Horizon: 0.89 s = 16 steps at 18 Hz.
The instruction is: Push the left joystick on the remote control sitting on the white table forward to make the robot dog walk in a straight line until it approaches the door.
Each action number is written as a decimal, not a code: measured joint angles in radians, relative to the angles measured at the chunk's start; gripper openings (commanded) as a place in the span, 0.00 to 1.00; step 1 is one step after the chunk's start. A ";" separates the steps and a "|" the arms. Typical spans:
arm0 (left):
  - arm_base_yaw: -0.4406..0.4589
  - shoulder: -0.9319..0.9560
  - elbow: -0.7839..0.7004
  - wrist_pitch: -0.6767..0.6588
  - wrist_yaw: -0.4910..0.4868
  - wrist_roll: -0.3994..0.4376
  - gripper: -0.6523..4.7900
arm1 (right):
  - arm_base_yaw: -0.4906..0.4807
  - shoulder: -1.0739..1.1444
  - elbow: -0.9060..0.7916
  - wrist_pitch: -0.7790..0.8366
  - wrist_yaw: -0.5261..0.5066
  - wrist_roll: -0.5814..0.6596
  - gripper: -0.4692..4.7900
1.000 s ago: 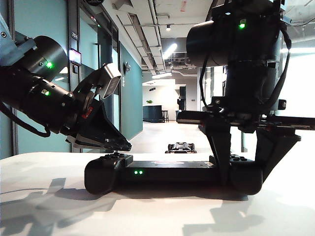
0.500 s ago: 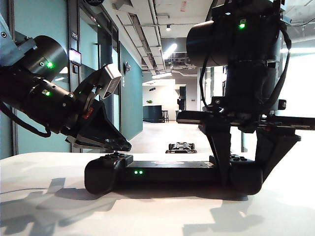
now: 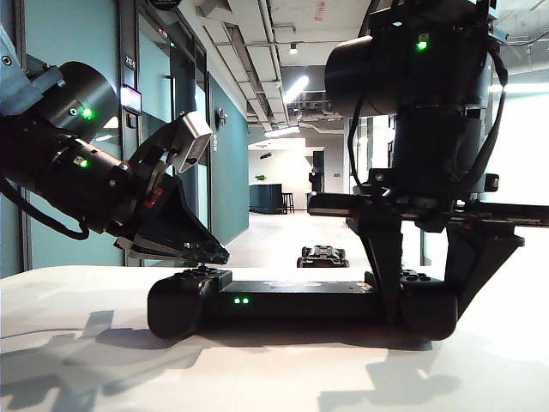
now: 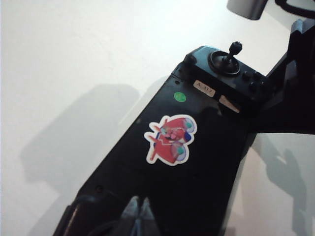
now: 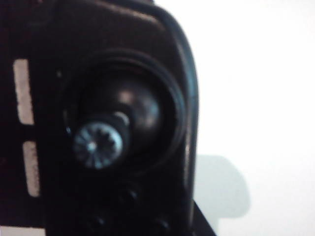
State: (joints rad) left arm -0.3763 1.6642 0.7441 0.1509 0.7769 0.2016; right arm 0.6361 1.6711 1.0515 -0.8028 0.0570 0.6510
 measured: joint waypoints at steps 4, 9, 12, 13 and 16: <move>0.000 0.003 0.000 0.012 -0.006 -0.018 0.11 | 0.000 0.000 0.000 0.000 0.000 0.000 0.39; 0.024 0.004 0.000 0.010 -0.002 -0.018 0.11 | 0.000 0.000 0.000 0.001 0.000 0.004 0.39; 0.028 0.004 0.000 0.010 0.001 -0.018 0.11 | 0.000 0.000 0.000 0.002 0.002 0.005 0.39; 0.028 0.004 0.000 0.010 0.005 -0.018 0.11 | 0.000 0.000 0.000 0.002 0.002 0.005 0.39; 0.028 0.004 0.000 0.010 0.008 -0.018 0.11 | 0.000 0.000 0.000 0.002 0.002 0.005 0.39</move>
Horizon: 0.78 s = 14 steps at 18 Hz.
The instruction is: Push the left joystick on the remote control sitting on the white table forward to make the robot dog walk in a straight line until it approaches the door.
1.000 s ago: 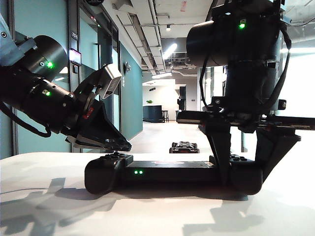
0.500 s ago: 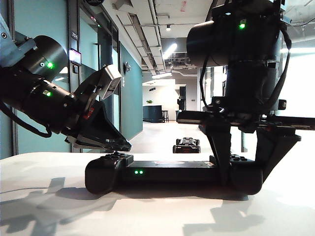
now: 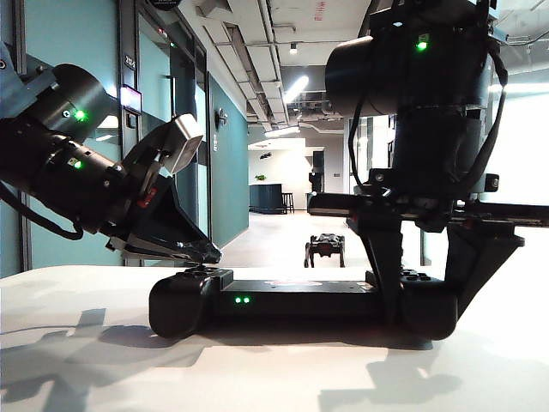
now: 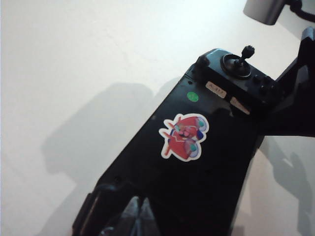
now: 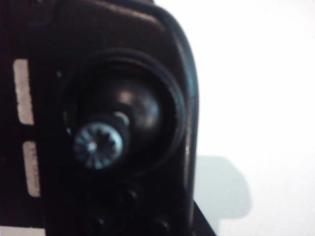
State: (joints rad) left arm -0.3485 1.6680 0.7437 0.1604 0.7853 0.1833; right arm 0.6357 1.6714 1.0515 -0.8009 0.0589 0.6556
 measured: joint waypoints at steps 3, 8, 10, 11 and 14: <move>0.000 0.000 0.000 0.000 0.000 0.000 0.11 | 0.000 0.000 0.000 0.000 0.000 0.000 0.39; 0.000 0.000 0.000 0.001 0.000 0.000 0.11 | 0.000 0.000 0.000 0.000 0.000 0.000 0.39; 0.000 0.000 0.000 0.001 0.000 0.000 0.11 | 0.000 0.000 0.000 0.000 0.000 0.000 0.39; 0.000 0.000 0.000 0.001 0.000 0.000 0.11 | 0.000 0.000 0.000 0.000 0.000 0.000 0.39; 0.002 0.000 0.000 0.005 0.036 -0.007 0.11 | 0.000 0.000 0.000 0.000 0.000 -0.001 0.39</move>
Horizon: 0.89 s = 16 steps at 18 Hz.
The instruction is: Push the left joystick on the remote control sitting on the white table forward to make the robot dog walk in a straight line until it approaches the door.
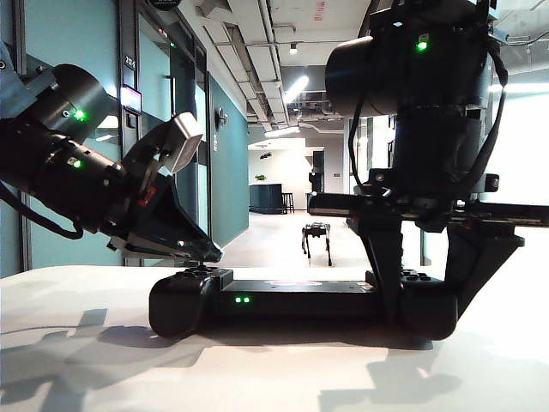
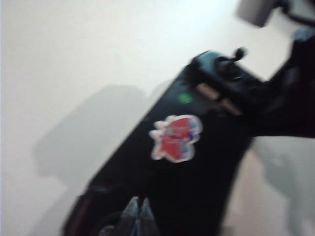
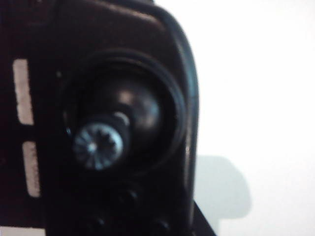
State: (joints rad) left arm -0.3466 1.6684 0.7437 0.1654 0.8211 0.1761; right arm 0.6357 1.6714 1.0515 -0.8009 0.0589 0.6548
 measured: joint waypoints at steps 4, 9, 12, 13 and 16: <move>0.001 -0.058 0.006 0.085 0.047 -0.080 0.11 | 0.000 0.000 0.000 0.000 0.001 -0.005 0.39; 0.001 -0.251 0.017 0.060 -0.055 -0.177 0.11 | 0.000 0.000 0.000 0.000 0.007 -0.019 0.39; 0.001 -0.461 0.023 -0.019 -0.195 -0.229 0.11 | 0.000 0.000 0.000 0.007 0.030 -0.029 0.39; 0.001 -0.518 0.039 -0.050 -0.222 -0.235 0.11 | 0.000 0.001 -0.001 0.011 0.032 -0.032 0.39; 0.001 -0.690 0.104 -0.268 -0.327 -0.237 0.11 | 0.000 0.002 -0.002 0.023 0.037 -0.035 0.39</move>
State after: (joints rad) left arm -0.3454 0.9779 0.8478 -0.1024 0.4938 -0.0608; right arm 0.6357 1.6737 1.0500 -0.7784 0.0959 0.6193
